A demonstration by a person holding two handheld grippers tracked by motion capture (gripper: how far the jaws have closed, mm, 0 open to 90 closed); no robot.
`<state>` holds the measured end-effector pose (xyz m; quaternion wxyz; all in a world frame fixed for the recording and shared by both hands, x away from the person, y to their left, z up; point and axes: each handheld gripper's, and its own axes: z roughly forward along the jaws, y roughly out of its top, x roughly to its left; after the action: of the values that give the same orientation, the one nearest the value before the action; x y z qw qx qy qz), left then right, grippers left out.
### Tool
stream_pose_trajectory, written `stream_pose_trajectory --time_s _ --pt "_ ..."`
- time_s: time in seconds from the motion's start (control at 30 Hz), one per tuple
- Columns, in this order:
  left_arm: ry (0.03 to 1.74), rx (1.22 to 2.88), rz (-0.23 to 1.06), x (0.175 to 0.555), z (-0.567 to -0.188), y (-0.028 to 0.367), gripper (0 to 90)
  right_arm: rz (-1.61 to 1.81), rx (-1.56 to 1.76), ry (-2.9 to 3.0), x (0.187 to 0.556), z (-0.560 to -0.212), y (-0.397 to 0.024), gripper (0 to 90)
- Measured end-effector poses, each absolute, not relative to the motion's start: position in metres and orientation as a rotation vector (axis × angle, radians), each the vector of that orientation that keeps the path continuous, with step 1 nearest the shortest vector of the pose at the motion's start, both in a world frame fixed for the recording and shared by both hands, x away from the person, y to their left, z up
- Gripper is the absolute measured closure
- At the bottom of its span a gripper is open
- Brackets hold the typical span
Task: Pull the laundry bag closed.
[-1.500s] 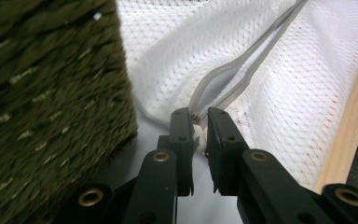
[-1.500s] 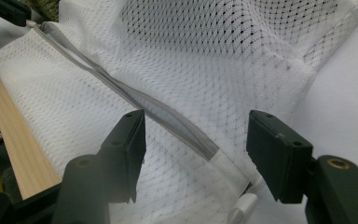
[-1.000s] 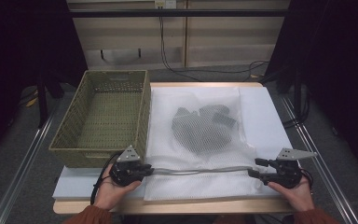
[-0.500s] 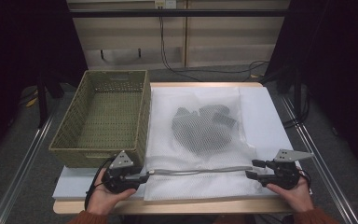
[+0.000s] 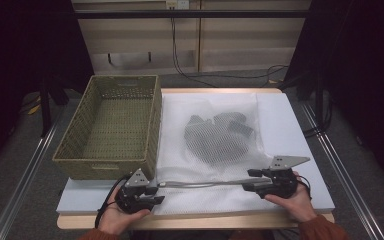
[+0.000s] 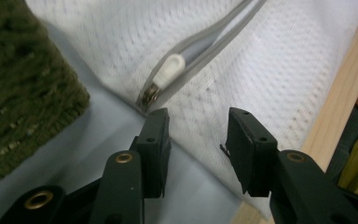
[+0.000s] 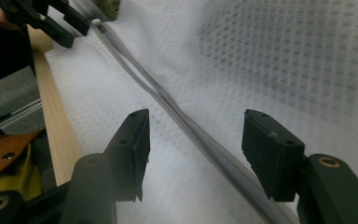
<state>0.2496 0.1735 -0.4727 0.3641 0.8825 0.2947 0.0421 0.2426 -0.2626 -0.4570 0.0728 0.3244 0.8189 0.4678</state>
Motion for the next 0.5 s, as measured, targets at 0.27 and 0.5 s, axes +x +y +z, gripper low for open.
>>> stream_pose_trajectory --time_s 0.27,0.5 --pt "0.735 2.286 0.156 0.249 -0.473 0.174 83.0 1.425 0.874 2.541 0.263 -0.455 -0.213 38.7" --pt "0.727 2.280 0.123 0.251 -0.472 0.174 89.1 1.462 0.791 2.602 0.278 -0.459 -0.171 37.8"
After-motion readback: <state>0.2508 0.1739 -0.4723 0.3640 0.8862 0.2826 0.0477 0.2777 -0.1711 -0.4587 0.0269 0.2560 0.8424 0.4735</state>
